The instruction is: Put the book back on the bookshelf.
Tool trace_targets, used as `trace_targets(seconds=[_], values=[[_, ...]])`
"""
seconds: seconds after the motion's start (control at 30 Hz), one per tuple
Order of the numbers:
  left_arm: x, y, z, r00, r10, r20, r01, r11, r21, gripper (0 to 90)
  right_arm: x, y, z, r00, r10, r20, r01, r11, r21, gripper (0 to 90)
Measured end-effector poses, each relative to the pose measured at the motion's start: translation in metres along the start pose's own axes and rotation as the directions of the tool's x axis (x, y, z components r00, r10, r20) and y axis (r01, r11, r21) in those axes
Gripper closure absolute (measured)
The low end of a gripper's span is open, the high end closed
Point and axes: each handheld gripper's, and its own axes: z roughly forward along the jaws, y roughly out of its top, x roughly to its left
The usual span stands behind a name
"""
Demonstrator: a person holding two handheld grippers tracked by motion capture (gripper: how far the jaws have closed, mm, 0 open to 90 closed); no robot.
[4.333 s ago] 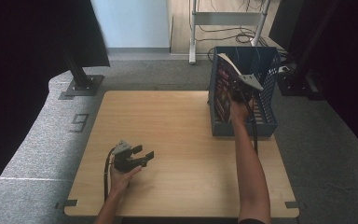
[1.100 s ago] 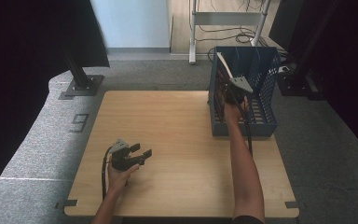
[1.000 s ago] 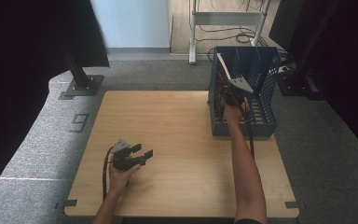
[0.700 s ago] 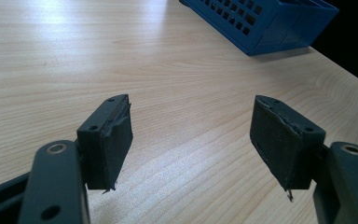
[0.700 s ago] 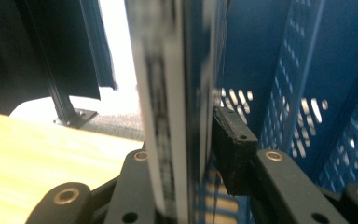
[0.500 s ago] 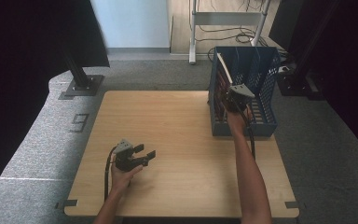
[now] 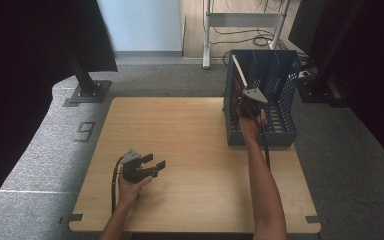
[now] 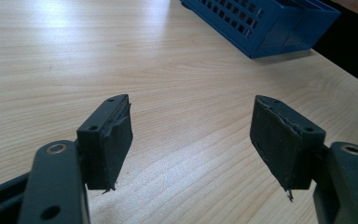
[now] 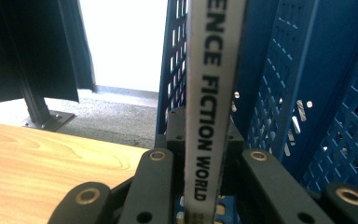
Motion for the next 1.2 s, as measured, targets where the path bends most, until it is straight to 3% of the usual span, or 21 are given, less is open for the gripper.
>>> trace_targets(seconds=[0.43,0.87,1.2], values=[[0.0,0.001,-0.001,1.0,0.002,0.001,-0.002,1.0,-0.003,29.4,0.005,0.0,0.003,0.9998,0.0,-0.022,0.0,1.0,-0.007,74.1],[-0.002,0.001,-0.001,0.9999,0.009,0.006,-0.009,0.9999,0.004,29.0,0.005,0.0,-0.007,0.9982,-0.01,-0.058,0.009,1.0,-0.01,57.0],[-0.003,0.002,-0.001,0.9998,0.016,0.011,-0.016,0.9999,0.004,28.6,0.007,0.002,-0.013,0.9975,-0.019,-0.068,0.018,1.0,-0.013,52.5]])
